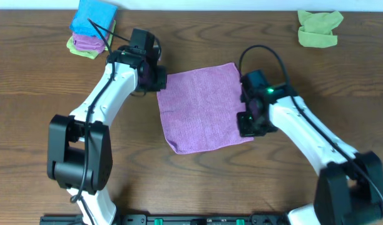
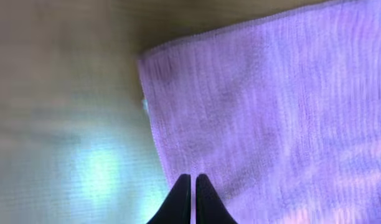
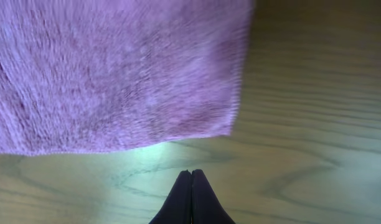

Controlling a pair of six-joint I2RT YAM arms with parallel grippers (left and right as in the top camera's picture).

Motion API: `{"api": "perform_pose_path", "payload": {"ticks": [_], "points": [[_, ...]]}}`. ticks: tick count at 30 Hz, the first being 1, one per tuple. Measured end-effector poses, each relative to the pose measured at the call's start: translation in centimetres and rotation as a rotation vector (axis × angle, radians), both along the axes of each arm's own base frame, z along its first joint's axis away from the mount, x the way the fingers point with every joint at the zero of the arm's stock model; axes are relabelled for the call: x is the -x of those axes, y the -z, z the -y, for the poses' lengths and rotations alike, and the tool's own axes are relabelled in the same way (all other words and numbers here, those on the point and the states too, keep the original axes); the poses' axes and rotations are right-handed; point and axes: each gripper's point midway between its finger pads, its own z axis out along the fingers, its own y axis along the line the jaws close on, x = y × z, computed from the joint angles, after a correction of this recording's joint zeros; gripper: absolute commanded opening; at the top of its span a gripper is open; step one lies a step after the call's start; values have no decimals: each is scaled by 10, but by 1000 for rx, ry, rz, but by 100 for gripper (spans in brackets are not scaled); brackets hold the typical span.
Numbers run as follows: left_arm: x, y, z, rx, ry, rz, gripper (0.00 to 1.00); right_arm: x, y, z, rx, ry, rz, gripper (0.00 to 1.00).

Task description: Fold the cloth

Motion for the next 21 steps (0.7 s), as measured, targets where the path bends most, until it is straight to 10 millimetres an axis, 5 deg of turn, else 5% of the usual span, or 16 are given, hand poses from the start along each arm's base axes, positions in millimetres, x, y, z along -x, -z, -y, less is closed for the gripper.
{"api": "perform_pose_path", "payload": {"ticks": [7, 11, 15, 21], "points": [[39, -12, -3, 18, -12, -72, 6, -16, -17, 52, -56, 196, 51, 1], [63, -29, -4, 68, -20, -17, 6, -21, -18, 65, -124, 248, 56, 2], [55, -32, 5, 125, -32, 108, 6, -27, -20, 59, -171, 233, 77, 2], [21, -6, 21, 126, -59, 207, 6, -29, -22, 50, -226, 205, 80, 2]]}}
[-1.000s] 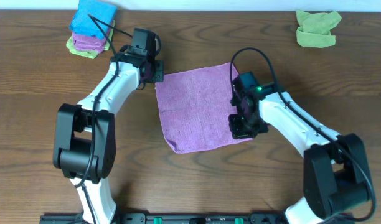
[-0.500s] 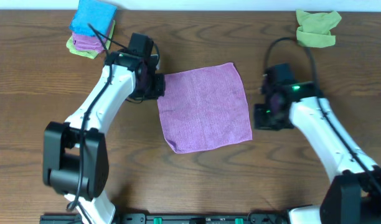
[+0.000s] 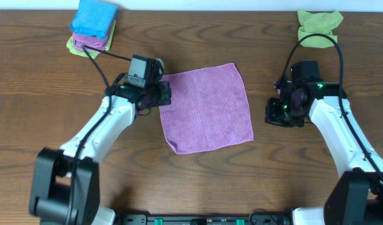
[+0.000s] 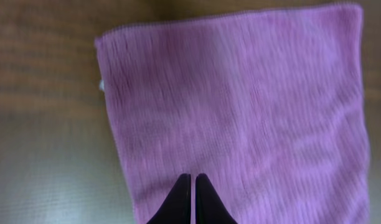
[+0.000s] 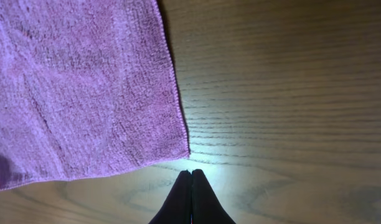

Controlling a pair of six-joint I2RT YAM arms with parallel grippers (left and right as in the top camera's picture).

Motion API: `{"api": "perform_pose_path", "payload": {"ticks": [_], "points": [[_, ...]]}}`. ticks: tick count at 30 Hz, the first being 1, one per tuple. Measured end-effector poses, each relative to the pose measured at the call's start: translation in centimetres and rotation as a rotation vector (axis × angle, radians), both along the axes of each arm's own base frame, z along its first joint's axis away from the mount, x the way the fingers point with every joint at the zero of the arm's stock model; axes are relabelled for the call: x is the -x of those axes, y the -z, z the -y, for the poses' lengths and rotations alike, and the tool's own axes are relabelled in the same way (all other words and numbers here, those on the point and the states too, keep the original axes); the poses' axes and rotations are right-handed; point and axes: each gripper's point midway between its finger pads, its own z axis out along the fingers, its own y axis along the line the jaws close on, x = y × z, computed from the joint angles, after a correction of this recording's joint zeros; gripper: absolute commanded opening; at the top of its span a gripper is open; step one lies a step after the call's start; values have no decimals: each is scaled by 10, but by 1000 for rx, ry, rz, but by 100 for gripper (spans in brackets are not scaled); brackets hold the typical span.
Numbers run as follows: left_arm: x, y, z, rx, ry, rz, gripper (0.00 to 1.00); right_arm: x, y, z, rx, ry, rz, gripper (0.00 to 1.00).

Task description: Fold the cloth

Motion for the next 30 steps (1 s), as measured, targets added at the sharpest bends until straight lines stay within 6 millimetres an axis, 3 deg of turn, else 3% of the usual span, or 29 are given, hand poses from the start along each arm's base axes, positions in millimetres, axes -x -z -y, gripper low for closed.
{"api": "perform_pose_path", "payload": {"ticks": [10, 25, 30], "points": [[-41, 40, -8, -67, -83, 73, 6, 1, 0, -2, -8, -5, -5, 2], [-49, 80, -10, -102, -97, 46, 6, 2, 0, -2, -10, -5, -9, 2], [-56, 80, -11, -116, -97, 57, 6, 2, 0, -2, -10, -5, -8, 2]]}}
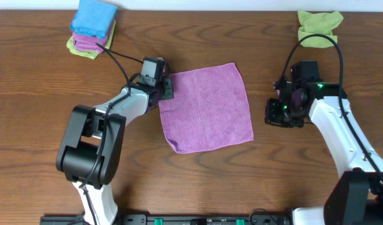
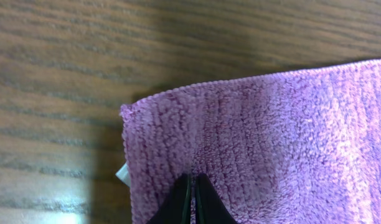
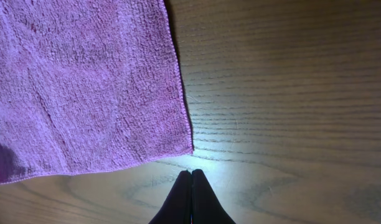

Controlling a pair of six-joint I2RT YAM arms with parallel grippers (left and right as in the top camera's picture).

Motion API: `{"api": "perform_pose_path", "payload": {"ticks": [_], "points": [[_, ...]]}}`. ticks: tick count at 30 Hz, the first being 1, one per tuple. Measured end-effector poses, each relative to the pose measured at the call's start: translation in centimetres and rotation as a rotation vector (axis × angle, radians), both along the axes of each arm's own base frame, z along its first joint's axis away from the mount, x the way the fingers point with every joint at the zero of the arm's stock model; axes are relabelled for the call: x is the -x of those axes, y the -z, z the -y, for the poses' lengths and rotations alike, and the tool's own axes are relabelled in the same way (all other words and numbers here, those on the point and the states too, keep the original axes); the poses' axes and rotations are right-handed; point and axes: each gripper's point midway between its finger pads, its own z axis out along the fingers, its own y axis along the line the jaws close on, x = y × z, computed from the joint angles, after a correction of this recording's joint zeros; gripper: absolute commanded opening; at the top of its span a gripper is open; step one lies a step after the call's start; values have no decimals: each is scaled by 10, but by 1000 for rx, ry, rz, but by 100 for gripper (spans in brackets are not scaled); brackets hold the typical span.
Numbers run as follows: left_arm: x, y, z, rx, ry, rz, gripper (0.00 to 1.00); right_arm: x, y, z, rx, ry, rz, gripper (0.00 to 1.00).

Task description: Fold the cloth

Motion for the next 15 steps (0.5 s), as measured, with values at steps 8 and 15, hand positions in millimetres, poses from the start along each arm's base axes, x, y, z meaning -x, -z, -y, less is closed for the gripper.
{"api": "perform_pose_path", "payload": {"ticks": [8, 15], "points": [[-7, -1, -11, -61, 52, 25, 6, 0, 0, 0, 0, 0, -1, 2], [-13, -3, -25, -115, 79, 45, 6, 2, 0, 0, 0, 0, -9, 2]]}}
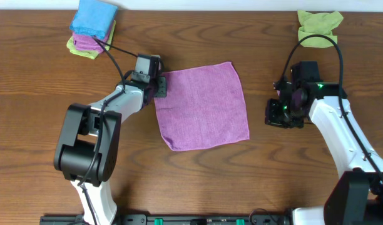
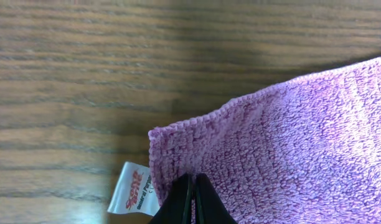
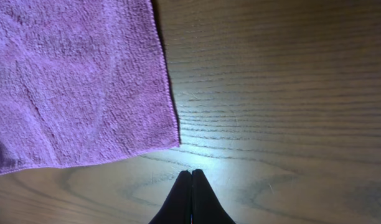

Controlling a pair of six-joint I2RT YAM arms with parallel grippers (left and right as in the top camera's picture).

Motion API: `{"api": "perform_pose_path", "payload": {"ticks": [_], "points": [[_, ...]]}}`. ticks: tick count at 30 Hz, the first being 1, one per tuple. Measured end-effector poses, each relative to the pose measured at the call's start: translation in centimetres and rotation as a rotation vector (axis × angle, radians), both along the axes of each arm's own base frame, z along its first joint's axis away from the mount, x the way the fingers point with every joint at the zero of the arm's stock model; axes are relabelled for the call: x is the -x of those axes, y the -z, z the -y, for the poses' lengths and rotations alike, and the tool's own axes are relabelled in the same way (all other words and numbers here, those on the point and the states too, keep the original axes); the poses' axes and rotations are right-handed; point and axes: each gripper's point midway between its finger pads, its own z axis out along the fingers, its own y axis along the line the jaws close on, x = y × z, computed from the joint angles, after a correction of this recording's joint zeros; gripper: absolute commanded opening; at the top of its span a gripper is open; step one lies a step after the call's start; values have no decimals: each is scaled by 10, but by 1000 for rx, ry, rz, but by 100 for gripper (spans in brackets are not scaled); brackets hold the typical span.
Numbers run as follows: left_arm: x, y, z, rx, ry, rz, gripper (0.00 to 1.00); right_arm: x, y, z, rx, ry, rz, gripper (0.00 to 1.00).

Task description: Fold the cloth

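Note:
A purple cloth (image 1: 201, 106) lies spread flat on the wooden table (image 1: 41, 94), slightly skewed. My left gripper (image 1: 159, 87) sits at its far-left corner, shut on that corner. In the left wrist view the fingertips (image 2: 192, 177) pinch the purple cloth (image 2: 290, 137), and a white label (image 2: 133, 196) shows beside them. My right gripper (image 1: 271, 119) is shut and holds nothing. It hovers over bare wood just right of the cloth's near-right corner. The right wrist view has the right gripper (image 3: 191, 172) below that corner of the cloth (image 3: 72, 81).
A stack of folded cloths, blue on purple on green (image 1: 90, 28), sits at the far left of the table. A crumpled green cloth (image 1: 318, 26) lies at the far right. Black cables arch over both arms.
My left gripper has shifted a little left and away with the cloth's far-left corner. The whole cloth has slid slightly left, and its label now shows. The right arm has not moved.
Both grippers were shut, the left at the cloth's far-left corner and the right on its right edge. Then the right arm stood off to the right and the left was higher. Later the left tip was on the corner, and now the cloth has shifted left with it.

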Motion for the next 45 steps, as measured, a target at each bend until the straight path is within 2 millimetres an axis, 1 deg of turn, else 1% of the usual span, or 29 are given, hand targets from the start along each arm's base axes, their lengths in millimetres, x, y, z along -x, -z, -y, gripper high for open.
{"api": "perform_pose_path", "payload": {"ticks": [4, 6, 11, 15, 20, 22, 26, 29, 35, 39, 45], "points": [[-7, -10, 2, 3, 9, 8, 6, 1, 0, 0, 0, 0, -3, 1], [-12, -18, 2, -13, 30, 12, 6, 1, 0, 0, 0, 0, -6, 2], [-32, -49, 3, -65, 68, 56, 6, 2, 0, 0, 1, 0, -9, 2], [-35, -56, 4, -74, 85, 59, 6, 2, 0, 0, 1, 0, -8, 2], [-31, -52, 12, -95, 130, 52, 6, 1, 0, 0, 0, 0, -5, 2], [-29, -45, 16, -101, 143, 38, 6, 1, 0, 0, 0, 0, -5, 2], [-23, -26, 21, -112, 160, -5, 6, 1, 0, 0, 0, 0, -4, 2], [-21, -15, 18, -130, 155, -26, 6, 1, 0, 0, 0, 0, -4, 2], [-20, -4, 14, -152, 146, -45, 6, 1, 0, 1, 3, 0, -4, 2], [-20, 2, 10, -180, 149, -52, 6, 1, 0, 1, 4, 0, -4, 2], [-20, 4, 9, -209, 178, -50, 6, 1, 0, 1, 4, 0, -4, 2]]}}
